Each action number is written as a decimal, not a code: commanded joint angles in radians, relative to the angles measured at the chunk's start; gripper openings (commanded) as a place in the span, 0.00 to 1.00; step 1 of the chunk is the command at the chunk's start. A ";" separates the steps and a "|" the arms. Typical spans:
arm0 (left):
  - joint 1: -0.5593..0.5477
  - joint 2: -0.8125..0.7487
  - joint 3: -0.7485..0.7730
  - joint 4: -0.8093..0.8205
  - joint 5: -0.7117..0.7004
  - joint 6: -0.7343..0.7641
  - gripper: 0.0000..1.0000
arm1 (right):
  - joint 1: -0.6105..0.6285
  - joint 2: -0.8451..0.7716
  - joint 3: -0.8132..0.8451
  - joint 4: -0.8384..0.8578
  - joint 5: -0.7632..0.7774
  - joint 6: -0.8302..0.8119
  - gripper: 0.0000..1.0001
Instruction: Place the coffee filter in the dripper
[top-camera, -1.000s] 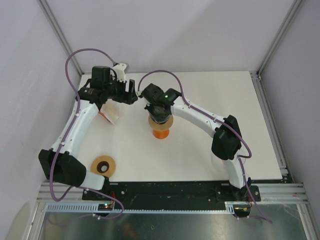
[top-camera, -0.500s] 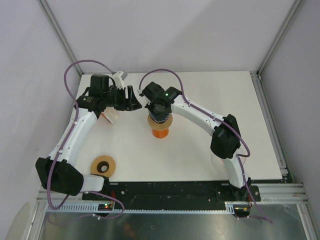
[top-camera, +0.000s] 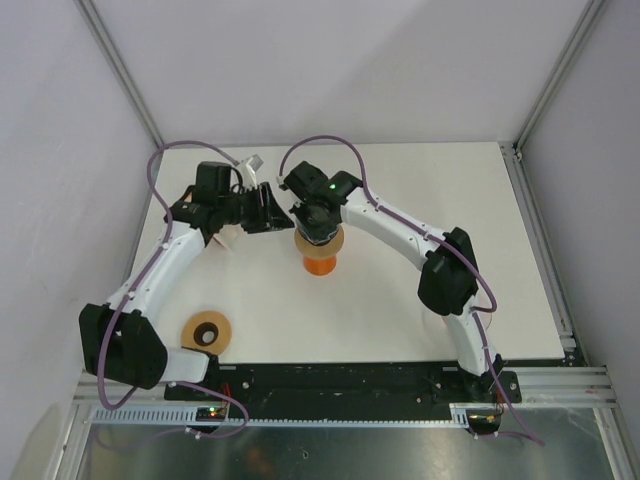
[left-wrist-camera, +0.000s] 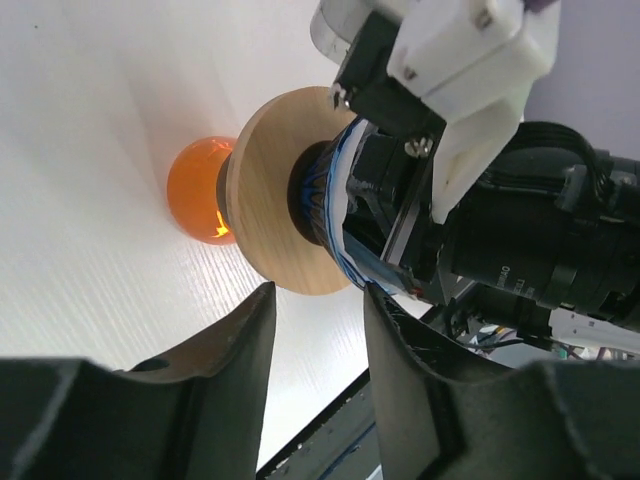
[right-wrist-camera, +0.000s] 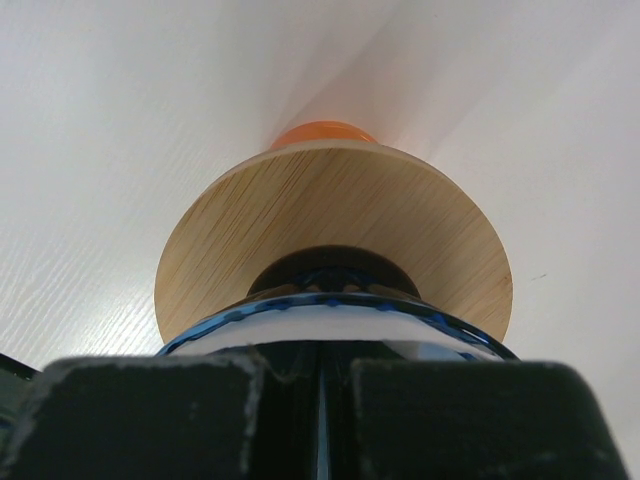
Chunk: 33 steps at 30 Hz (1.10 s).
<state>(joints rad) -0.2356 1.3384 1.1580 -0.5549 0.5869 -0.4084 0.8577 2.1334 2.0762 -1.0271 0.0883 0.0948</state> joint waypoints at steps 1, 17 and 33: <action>-0.004 0.009 0.018 0.071 0.057 -0.053 0.44 | 0.003 0.022 0.025 -0.021 -0.005 0.008 0.00; -0.005 0.111 0.017 0.093 0.069 -0.080 0.31 | 0.018 -0.017 0.017 -0.003 0.010 0.008 0.00; -0.005 0.073 0.019 0.094 0.043 -0.054 0.27 | 0.013 -0.180 -0.082 0.145 0.082 0.016 0.00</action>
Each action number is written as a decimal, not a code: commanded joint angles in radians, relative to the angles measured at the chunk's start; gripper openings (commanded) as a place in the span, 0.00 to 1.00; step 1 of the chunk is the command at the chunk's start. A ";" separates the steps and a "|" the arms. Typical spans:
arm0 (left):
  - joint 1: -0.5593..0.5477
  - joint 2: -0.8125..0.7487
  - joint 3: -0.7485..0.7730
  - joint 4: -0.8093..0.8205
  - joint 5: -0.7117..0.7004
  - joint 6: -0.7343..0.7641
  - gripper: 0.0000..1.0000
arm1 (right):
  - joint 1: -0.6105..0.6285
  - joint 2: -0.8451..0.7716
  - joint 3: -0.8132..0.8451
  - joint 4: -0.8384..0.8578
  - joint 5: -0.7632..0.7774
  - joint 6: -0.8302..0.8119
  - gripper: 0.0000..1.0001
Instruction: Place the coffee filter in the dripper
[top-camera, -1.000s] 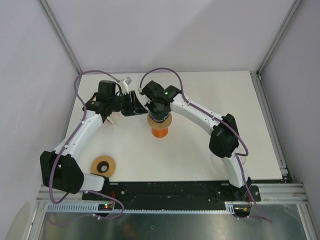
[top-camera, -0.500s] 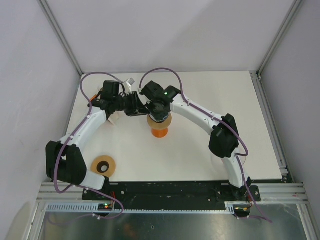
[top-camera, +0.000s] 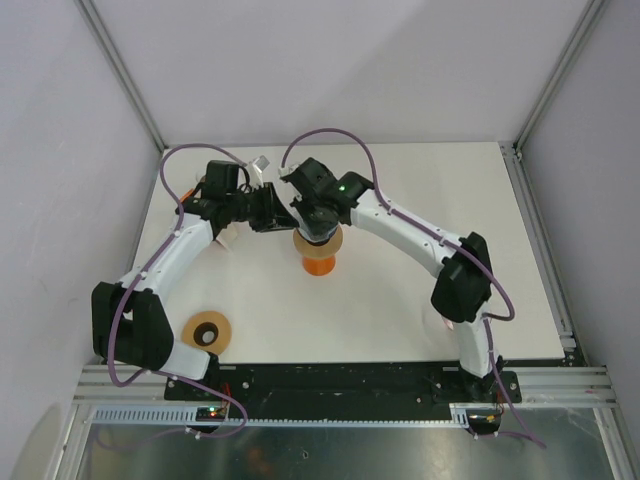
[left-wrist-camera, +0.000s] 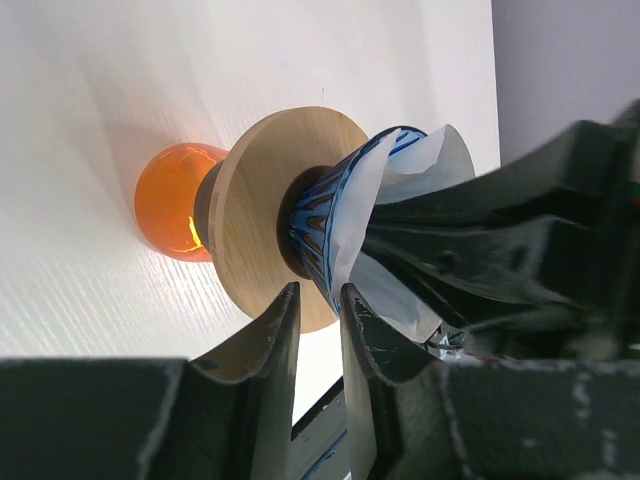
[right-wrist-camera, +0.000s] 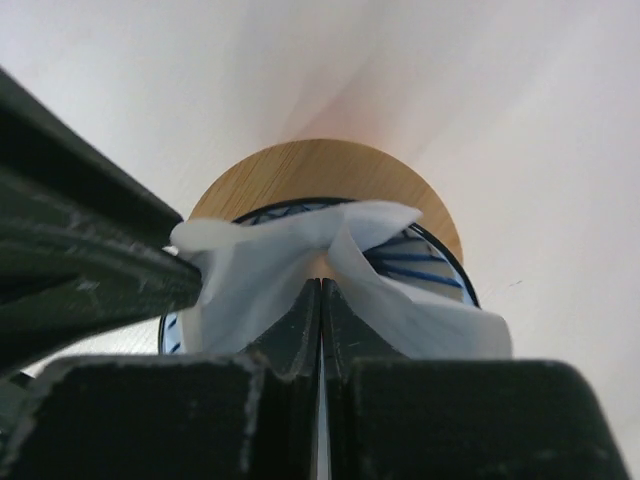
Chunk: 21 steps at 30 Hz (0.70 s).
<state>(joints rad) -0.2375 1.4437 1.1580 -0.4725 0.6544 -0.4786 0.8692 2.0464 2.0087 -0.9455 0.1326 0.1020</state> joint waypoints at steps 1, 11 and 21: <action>-0.003 -0.035 0.021 0.012 -0.025 0.017 0.27 | 0.000 -0.100 -0.020 0.067 0.041 0.009 0.00; -0.003 -0.061 0.049 0.012 -0.044 0.037 0.30 | 0.002 -0.196 -0.074 0.125 0.050 0.010 0.00; -0.003 -0.116 0.083 0.015 -0.117 0.084 0.43 | -0.009 -0.312 -0.187 0.241 0.036 0.030 0.00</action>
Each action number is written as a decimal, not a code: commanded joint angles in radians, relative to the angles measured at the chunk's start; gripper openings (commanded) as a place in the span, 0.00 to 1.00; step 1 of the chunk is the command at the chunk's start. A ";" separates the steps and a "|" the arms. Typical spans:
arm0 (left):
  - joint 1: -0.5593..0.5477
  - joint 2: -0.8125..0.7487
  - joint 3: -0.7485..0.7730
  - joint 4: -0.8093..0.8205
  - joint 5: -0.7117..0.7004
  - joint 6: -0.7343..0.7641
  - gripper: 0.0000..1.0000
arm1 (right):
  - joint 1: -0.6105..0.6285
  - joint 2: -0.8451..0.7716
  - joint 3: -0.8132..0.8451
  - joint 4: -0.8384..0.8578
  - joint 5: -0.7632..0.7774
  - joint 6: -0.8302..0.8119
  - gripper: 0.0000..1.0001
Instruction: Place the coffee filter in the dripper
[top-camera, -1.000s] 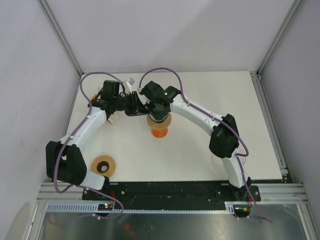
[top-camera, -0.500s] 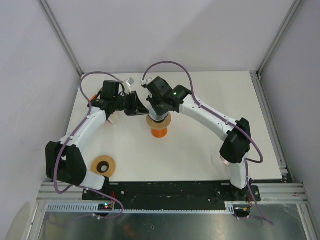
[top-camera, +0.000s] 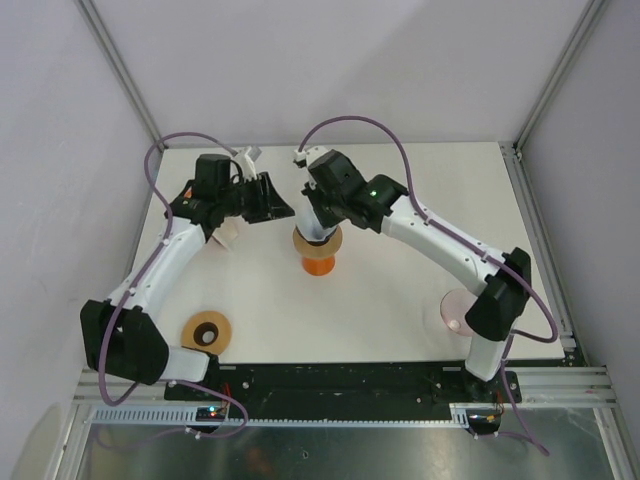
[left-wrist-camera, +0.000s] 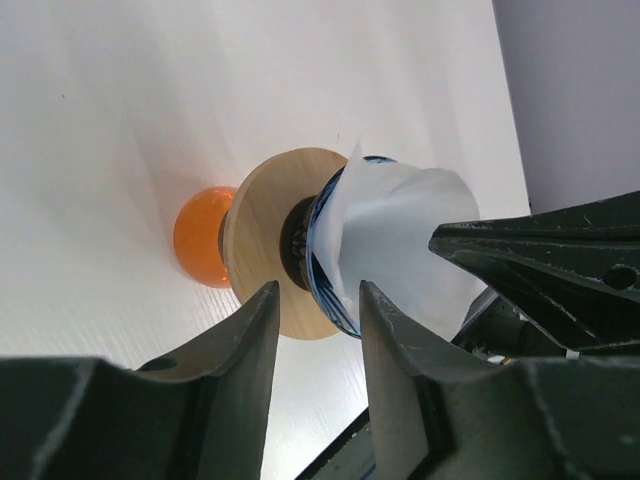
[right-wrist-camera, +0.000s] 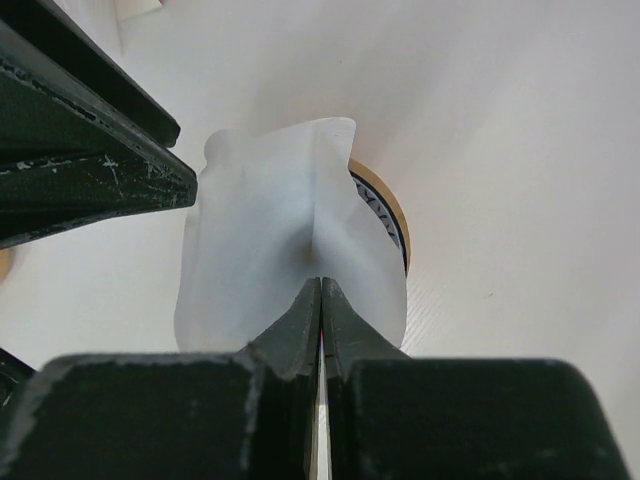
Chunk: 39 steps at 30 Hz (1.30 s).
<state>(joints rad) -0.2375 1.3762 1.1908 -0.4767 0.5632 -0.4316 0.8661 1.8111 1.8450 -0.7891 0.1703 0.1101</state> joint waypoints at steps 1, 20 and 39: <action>-0.003 -0.051 0.050 0.019 -0.024 0.039 0.44 | -0.009 -0.088 -0.032 0.095 -0.014 0.024 0.00; 0.032 -0.091 0.181 0.018 -0.215 0.234 0.70 | -0.035 -0.211 -0.083 0.157 -0.091 0.055 0.20; 0.138 0.225 0.276 0.192 -0.795 0.423 0.76 | -0.169 -0.565 -0.452 0.254 -0.031 0.116 0.65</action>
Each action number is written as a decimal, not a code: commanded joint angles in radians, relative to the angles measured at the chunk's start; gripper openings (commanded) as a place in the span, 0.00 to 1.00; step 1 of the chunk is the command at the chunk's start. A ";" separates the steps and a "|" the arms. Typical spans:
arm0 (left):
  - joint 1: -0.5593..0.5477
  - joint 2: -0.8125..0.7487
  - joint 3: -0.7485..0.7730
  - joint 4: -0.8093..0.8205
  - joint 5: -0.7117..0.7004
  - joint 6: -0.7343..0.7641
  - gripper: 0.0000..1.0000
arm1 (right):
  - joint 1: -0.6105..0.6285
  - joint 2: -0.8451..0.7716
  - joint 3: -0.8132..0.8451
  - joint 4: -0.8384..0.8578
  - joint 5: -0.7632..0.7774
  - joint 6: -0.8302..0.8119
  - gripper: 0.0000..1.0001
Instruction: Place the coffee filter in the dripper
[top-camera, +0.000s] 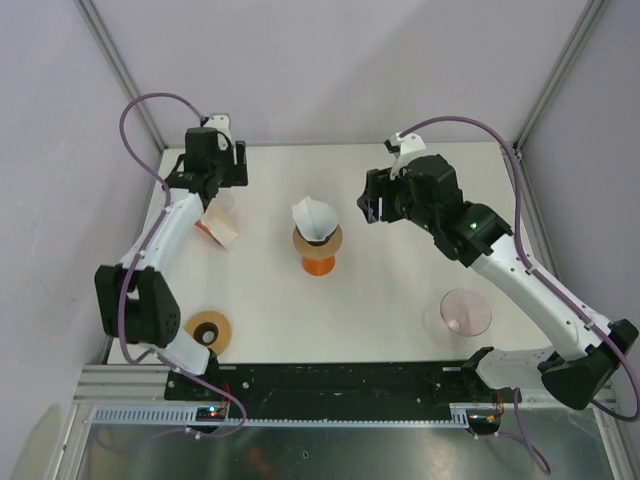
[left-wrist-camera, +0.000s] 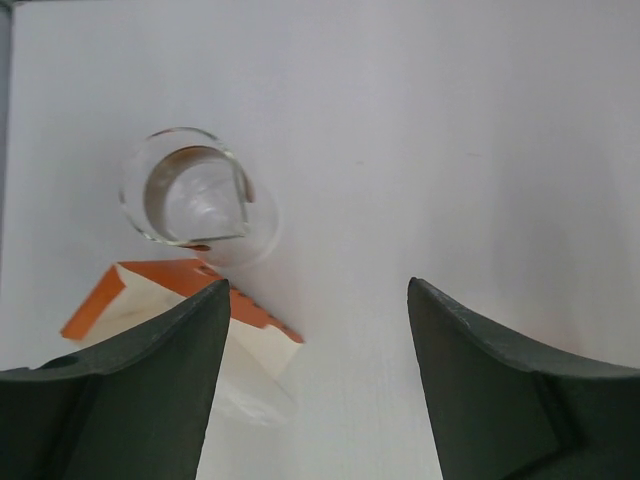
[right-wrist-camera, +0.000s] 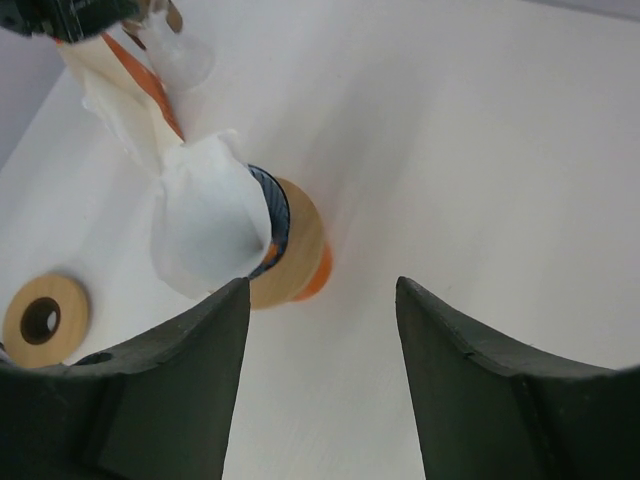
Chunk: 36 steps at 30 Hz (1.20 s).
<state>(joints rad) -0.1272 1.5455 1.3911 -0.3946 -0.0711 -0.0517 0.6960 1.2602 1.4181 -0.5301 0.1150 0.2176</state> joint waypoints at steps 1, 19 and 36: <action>0.037 0.073 0.085 0.116 -0.171 0.046 0.75 | 0.000 -0.016 -0.032 -0.016 0.031 0.008 0.65; 0.189 0.307 0.214 0.140 -0.161 0.115 0.61 | -0.014 -0.059 -0.132 -0.014 0.061 0.007 0.67; 0.227 0.416 0.233 0.142 -0.113 0.123 0.49 | -0.017 -0.053 -0.152 -0.024 0.066 0.009 0.67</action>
<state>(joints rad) 0.0906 1.9568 1.6009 -0.2718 -0.2150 0.0540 0.6830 1.2293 1.2659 -0.5648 0.1535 0.2173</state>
